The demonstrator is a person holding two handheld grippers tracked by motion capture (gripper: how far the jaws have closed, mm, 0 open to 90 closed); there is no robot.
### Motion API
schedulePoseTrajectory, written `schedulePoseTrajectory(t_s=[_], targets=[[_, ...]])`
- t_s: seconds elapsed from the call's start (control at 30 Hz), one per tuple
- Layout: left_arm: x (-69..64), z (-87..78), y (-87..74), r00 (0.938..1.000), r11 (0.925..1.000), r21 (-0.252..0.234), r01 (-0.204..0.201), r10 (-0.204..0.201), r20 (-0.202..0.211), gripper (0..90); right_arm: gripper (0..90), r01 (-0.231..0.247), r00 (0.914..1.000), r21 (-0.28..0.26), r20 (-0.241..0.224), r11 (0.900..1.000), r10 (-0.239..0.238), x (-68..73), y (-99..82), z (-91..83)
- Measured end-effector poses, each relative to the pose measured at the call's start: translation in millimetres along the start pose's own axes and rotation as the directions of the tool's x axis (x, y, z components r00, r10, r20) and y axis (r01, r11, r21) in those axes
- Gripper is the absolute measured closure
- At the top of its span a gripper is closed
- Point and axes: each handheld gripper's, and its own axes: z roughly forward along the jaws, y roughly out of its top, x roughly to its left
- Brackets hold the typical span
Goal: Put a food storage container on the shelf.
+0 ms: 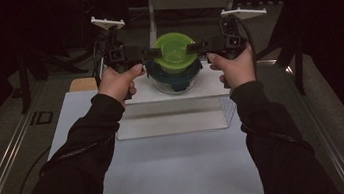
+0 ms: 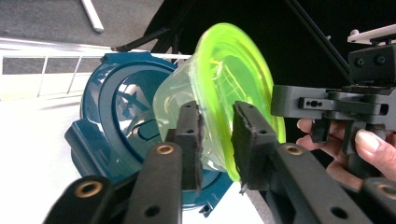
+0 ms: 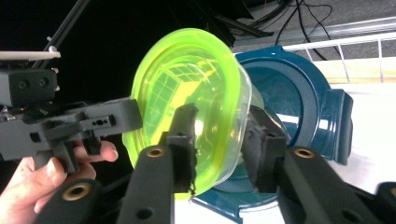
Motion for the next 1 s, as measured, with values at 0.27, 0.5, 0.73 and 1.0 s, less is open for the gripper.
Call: schedulePoseTrajectory(t_s=[0.27,0.5,0.73,1.0], targets=[[3.3,1.4,-0.5,0.9999,0.9999,-0.013,0.006,-0.006,-0.012,58.9,49.7,0.007,1.0000,0.008,0.006,0.9999,-0.007,-0.5,1.5,7.1],[4.2,-4.9,-2.7,0.9999,0.9988,-0.048,-0.010,0.010,0.001,45.6,41.6,0.026,0.9997,-0.007,0.003,0.9996,-0.026,-3.6,-2.3,2.8],[0.7,-26.1,-15.8,0.9948,0.9850,-0.148,-0.089,0.095,0.036,38.2,43.8,0.079,0.9965,-0.052,0.029,0.9955,-0.078,-5.8,-14.7,-11.0],[6.0,-42.2,-48.9,0.9844,0.9590,-0.236,-0.157,0.171,0.041,29.3,48.1,0.113,0.9934,-0.048,-0.016,0.9925,-0.114,-6.5,-38.8,-18.9]])
